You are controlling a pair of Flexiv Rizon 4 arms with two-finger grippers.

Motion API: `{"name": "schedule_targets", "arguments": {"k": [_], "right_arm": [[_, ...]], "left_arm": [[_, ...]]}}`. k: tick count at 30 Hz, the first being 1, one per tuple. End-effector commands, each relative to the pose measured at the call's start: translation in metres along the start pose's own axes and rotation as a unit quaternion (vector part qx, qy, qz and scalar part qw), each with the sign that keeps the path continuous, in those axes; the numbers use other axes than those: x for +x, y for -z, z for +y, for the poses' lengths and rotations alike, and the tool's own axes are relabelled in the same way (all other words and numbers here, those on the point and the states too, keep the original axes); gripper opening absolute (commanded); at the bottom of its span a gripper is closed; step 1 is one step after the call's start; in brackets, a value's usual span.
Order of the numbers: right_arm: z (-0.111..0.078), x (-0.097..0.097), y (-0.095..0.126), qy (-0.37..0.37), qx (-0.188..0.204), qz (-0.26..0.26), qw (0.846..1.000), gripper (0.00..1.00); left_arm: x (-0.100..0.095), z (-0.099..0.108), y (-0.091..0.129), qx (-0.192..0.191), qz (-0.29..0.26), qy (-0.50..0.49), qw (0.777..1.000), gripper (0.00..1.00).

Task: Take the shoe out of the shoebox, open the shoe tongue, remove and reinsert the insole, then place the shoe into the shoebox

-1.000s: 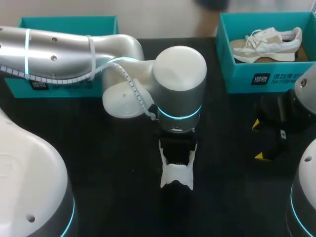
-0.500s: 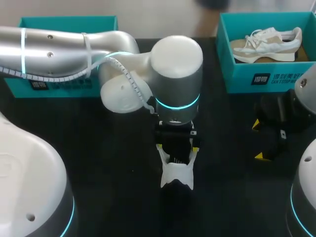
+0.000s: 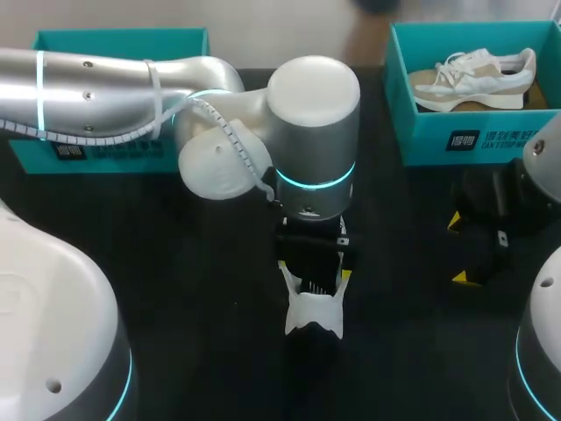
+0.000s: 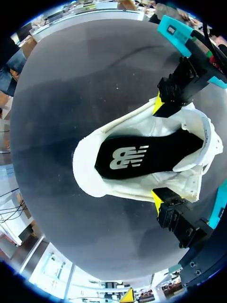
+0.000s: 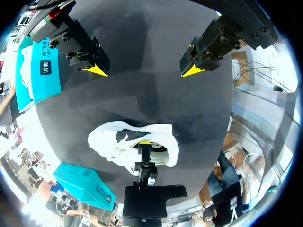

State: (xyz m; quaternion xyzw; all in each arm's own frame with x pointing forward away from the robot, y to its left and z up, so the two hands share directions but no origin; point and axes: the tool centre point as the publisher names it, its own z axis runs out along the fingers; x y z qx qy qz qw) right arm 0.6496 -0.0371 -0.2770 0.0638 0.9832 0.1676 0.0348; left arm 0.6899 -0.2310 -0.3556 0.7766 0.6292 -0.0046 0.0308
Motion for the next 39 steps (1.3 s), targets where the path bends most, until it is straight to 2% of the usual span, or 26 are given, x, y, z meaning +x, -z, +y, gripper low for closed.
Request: {"name": "schedule_targets", "arguments": {"k": [1,12,16,20,33,39], "right_arm": [[0.001,0.001,0.000,0.000,0.001,-0.001,1.000,1.00],[0.001,0.001,0.000,0.000,0.001,-0.001,1.000,1.00],[0.001,0.001,0.000,0.000,0.001,-0.001,1.000,1.00],[0.001,0.001,0.000,0.000,0.001,-0.001,1.000,1.00],[0.001,0.001,0.000,0.000,0.001,-0.001,1.000,1.00],[0.001,0.001,0.000,0.000,0.001,-0.001,1.000,1.00]], "left_arm": [[-0.006,-0.001,-0.003,-0.001,0.007,0.000,1.000,1.00],[0.007,0.003,0.006,0.010,0.009,-0.003,1.000,1.00],[0.012,0.011,0.011,0.013,-0.001,0.012,1.000,1.00],[0.012,0.013,0.014,0.001,0.002,0.015,1.000,1.00],[0.005,0.046,0.016,0.002,0.001,0.042,0.999,0.99],[0.008,0.066,0.025,-0.010,0.003,0.056,0.998,0.91]]}}
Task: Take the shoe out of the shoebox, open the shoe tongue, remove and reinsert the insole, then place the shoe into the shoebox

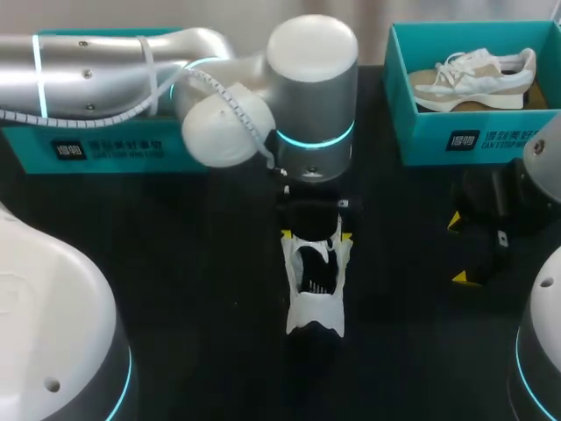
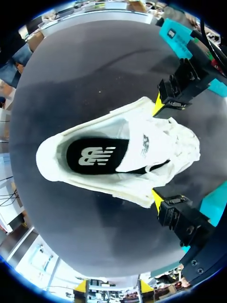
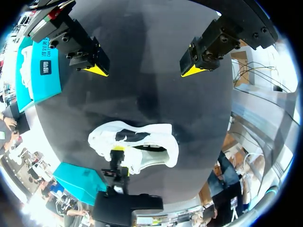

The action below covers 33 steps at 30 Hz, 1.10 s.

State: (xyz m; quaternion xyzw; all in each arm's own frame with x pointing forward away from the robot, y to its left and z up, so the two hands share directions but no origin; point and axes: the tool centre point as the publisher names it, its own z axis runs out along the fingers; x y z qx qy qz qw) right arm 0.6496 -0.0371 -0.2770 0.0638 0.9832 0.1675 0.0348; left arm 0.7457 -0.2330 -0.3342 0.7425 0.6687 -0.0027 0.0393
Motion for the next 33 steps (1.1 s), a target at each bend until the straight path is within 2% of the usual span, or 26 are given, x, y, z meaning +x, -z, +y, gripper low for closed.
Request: {"name": "schedule_targets", "arguments": {"k": [1,8,10,12,13,17,19,23,27,30,33], "right_arm": [[0.001,0.001,0.000,0.000,0.001,-0.001,1.000,1.00],[0.001,0.001,0.000,0.000,0.001,-0.001,1.000,1.00],[0.001,0.001,0.000,0.000,0.001,-0.001,1.000,1.00],[0.001,0.001,0.000,0.000,0.001,-0.001,1.000,1.00],[0.001,0.001,0.000,0.000,0.001,-0.001,1.000,1.00],[0.001,0.001,0.000,0.000,0.001,-0.001,1.000,1.00],[0.001,0.001,0.000,0.000,0.001,-0.001,1.000,1.00],[0.001,0.001,0.000,0.000,0.001,-0.001,1.000,1.00],[0.001,0.001,0.000,0.000,0.001,-0.001,1.000,1.00],[0.001,0.001,0.000,0.000,0.001,-0.001,1.000,1.00],[0.001,0.001,0.000,0.000,0.001,-0.001,1.000,1.00]], "left_arm": [[-0.001,0.014,0.008,-0.003,0.006,0.006,1.000,0.90],[0.001,0.041,0.030,-0.014,0.000,0.018,1.000,0.76],[0.002,0.044,0.037,-0.014,-0.001,0.019,1.000,0.75],[0.002,0.043,0.042,-0.012,-0.002,0.019,1.000,0.60],[0.002,0.042,0.045,-0.006,-0.001,0.016,1.000,0.47],[0.002,0.034,0.049,0.010,0.001,0.005,1.000,0.29],[0.002,0.030,0.048,0.018,0.004,0.004,1.000,0.25],[0.002,0.017,0.043,0.036,0.001,-0.008,0.999,0.28],[0.000,0.005,0.035,0.044,0.008,-0.020,0.999,0.27],[-0.002,-0.004,0.028,0.052,0.011,-0.027,0.998,0.24],[-0.001,-0.011,0.017,0.068,0.014,-0.031,0.997,0.14]]}}
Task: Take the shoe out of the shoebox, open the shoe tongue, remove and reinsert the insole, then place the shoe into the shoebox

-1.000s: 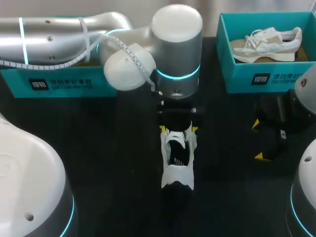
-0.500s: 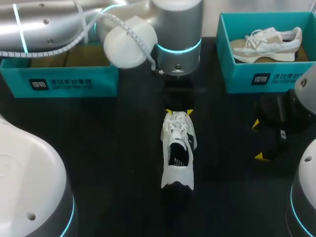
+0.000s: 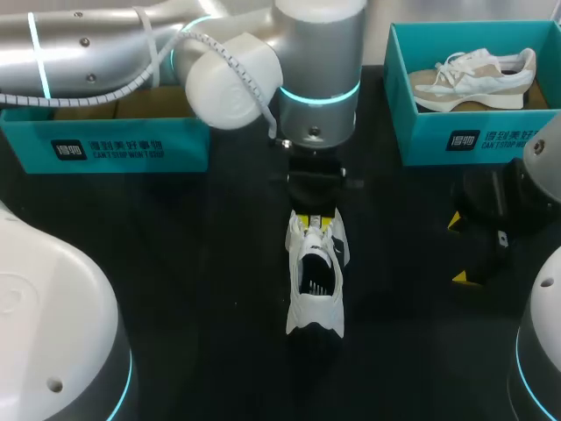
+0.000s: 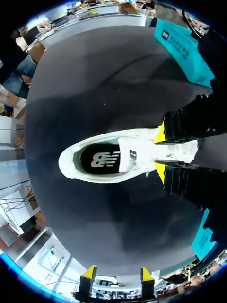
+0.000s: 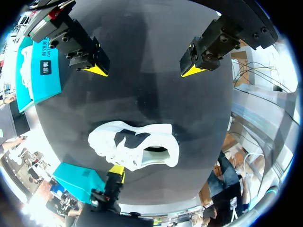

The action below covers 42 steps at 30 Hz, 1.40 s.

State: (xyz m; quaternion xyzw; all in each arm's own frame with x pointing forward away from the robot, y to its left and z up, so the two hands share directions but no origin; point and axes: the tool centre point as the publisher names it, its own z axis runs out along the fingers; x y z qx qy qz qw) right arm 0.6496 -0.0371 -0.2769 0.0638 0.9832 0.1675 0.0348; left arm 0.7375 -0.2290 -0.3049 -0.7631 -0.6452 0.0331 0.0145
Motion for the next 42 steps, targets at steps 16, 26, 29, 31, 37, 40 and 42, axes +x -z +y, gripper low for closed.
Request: {"name": "schedule_targets", "arguments": {"k": [16,26,29,31,37,40,42], "right_arm": [[0.001,0.001,0.000,0.000,0.001,-0.001,1.000,1.00],[0.001,0.001,0.000,0.000,0.001,-0.001,1.000,1.00],[0.001,0.001,0.000,0.000,0.001,-0.001,1.000,1.00],[0.001,0.001,0.000,0.000,0.001,-0.001,1.000,1.00],[0.001,0.001,0.000,0.000,0.001,-0.001,1.000,1.00],[0.001,0.001,0.000,0.000,0.001,-0.001,1.000,1.00],[0.001,0.001,0.000,0.000,0.001,-0.001,1.000,1.00]], "left_arm": [[0.013,-0.024,-0.020,0.029,-0.006,-0.014,0.999,0.13],[0.000,-0.027,-0.043,0.038,0.004,-0.024,0.999,0.17],[-0.004,-0.028,-0.058,0.045,0.009,-0.022,0.999,0.18],[-0.003,-0.030,-0.059,0.046,0.006,-0.022,0.999,0.17],[0.009,-0.037,-0.018,0.023,-0.027,-0.014,0.999,0.16],[0.013,-0.043,0.005,0.017,-0.039,-0.001,0.999,0.31],[0.015,-0.051,0.018,0.009,-0.045,0.010,0.999,0.40]]}}
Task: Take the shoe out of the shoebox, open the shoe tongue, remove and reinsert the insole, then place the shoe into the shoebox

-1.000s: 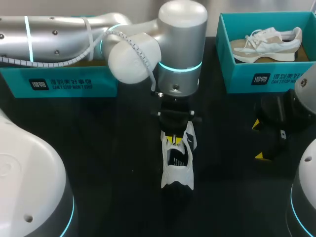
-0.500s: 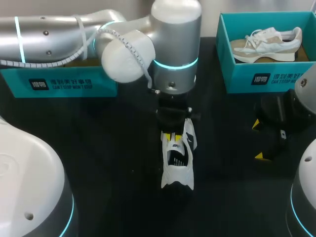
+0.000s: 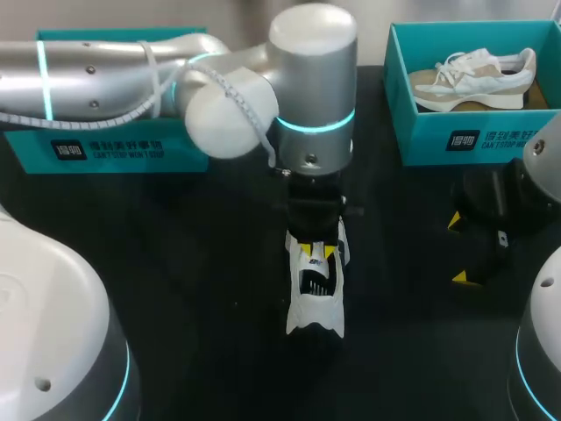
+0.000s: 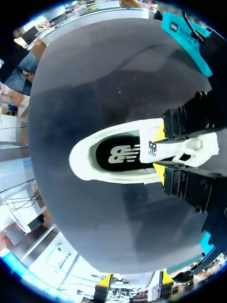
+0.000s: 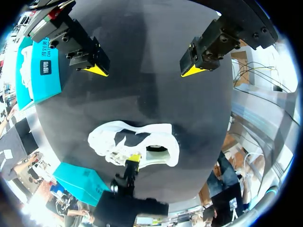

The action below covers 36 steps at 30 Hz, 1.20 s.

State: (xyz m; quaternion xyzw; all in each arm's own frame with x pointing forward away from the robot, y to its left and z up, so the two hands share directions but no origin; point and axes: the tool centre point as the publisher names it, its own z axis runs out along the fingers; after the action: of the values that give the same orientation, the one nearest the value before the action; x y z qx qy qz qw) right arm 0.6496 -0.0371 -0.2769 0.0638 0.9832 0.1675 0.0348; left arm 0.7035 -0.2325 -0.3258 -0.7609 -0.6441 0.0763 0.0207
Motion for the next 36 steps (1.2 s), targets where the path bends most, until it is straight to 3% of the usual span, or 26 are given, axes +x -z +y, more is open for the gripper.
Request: {"name": "schedule_targets", "arguments": {"k": [1,3,4,5,6,8,22,26,27,29,30,31,36], "right_arm": [[0.001,0.001,0.000,0.000,0.001,-0.001,1.000,1.00],[0.001,0.001,0.000,0.000,0.001,-0.001,1.000,1.00],[0.001,0.001,0.000,0.000,0.001,-0.001,1.000,1.00],[0.001,0.001,0.000,0.000,0.001,-0.001,1.000,1.00],[0.001,0.001,0.000,0.000,0.001,-0.001,1.000,1.00],[0.001,0.001,0.000,0.000,0.001,-0.001,1.000,1.00],[0.001,0.001,0.000,0.000,0.001,-0.001,1.000,1.00],[0.001,0.001,0.000,0.000,0.001,-0.001,1.000,1.00],[0.001,0.001,0.000,0.000,0.001,-0.001,1.000,1.00],[0.001,0.001,0.000,0.000,0.001,-0.001,1.000,1.00],[0.001,0.001,0.000,0.000,0.001,-0.001,1.000,1.00],[0.001,0.001,0.000,0.000,0.001,-0.001,1.000,1.00],[0.001,0.001,0.000,0.000,0.001,-0.001,1.000,1.00]], "left_arm": [[0.021,-0.026,0.046,-0.025,-0.014,0.021,0.999,0.42],[0.023,-0.034,0.053,-0.034,-0.011,0.048,0.998,0.48],[0.022,-0.038,0.056,-0.032,0.003,0.079,0.996,0.56],[0.022,-0.040,0.057,-0.016,0.004,0.097,0.995,0.71],[0.022,-0.043,0.058,0.001,0.008,0.118,0.993,1.00],[0.022,-0.050,0.061,0.001,0.012,0.145,0.989,1.00],[0.022,-0.050,0.061,0.001,0.012,0.145,0.989,1.00],[0.024,-0.053,0.055,0.030,-0.002,0.335,0.942,1.00],[0.026,-0.056,0.054,0.052,0.000,0.390,0.919,1.00],[0.027,-0.064,0.050,0.085,0.007,0.522,0.848,1.00],[0.028,-0.068,0.046,0.077,0.018,0.608,0.790,1.00],[0.030,-0.076,0.046,0.015,0.016,0.647,0.762,1.00],[0.030,-0.076,0.046,0.015,0.016,0.647,0.762,1.00]]}}
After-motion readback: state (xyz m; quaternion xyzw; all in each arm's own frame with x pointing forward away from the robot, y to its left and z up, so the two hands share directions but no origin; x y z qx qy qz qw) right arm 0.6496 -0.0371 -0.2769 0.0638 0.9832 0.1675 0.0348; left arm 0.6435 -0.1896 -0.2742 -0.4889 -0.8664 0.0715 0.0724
